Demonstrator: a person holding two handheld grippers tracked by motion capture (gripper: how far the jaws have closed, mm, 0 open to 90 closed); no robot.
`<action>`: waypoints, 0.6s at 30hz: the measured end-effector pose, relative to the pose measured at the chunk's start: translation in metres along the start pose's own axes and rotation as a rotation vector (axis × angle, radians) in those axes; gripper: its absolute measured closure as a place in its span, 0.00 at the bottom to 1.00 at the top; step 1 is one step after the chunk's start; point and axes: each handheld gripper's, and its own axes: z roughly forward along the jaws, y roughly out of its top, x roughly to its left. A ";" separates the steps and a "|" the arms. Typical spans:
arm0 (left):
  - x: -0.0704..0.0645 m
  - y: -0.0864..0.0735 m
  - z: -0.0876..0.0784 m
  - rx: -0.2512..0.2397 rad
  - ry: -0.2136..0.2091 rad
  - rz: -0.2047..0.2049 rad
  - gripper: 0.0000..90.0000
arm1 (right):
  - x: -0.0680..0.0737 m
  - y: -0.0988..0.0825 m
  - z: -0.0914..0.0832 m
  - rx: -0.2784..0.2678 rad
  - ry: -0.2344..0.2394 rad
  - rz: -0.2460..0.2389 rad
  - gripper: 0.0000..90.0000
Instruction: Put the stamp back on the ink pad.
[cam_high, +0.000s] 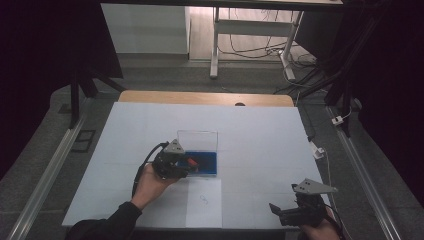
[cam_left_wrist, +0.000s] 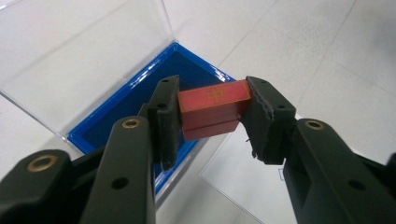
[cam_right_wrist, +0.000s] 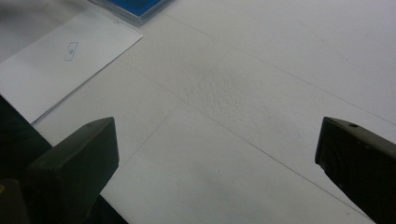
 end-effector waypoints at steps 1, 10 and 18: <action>0.001 0.000 0.000 -0.001 0.001 -0.002 0.64 | 0.000 0.000 0.000 -0.001 0.000 -0.004 0.00; 0.010 0.006 0.011 0.005 0.023 0.002 0.64 | 0.000 0.000 0.000 -0.002 -0.004 -0.004 0.00; 0.020 0.010 0.021 0.005 0.041 -0.013 0.64 | 0.001 0.000 0.000 0.001 0.001 -0.006 0.00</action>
